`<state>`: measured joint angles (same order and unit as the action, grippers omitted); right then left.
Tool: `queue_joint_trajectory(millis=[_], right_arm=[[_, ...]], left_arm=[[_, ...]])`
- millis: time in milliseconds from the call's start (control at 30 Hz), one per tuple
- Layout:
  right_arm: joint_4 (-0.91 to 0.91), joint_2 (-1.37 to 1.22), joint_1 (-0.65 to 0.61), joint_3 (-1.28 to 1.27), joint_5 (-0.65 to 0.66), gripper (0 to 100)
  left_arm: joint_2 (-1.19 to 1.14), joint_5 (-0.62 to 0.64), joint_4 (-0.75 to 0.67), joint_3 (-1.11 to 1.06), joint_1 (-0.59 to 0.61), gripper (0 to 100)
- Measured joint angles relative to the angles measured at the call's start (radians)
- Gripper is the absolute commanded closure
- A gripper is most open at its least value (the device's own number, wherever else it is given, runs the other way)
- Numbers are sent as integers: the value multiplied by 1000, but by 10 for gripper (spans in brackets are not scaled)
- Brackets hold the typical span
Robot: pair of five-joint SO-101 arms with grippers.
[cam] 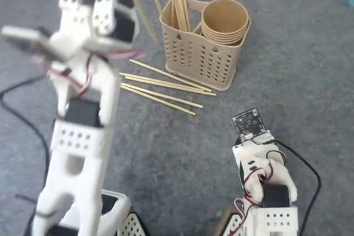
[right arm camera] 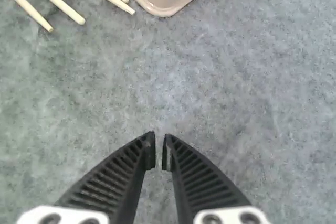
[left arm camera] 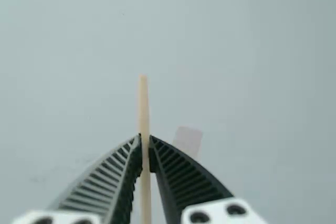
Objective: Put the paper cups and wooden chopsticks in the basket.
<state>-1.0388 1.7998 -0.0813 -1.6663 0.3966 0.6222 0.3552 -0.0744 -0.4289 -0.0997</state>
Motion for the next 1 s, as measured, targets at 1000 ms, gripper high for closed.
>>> queue_joint_trajectory(millis=[1000], right_arm=[[-2, 0, 17, 0, 64, 940]], left_arm=[[-591, -144, 2, 437, -95, 990]])
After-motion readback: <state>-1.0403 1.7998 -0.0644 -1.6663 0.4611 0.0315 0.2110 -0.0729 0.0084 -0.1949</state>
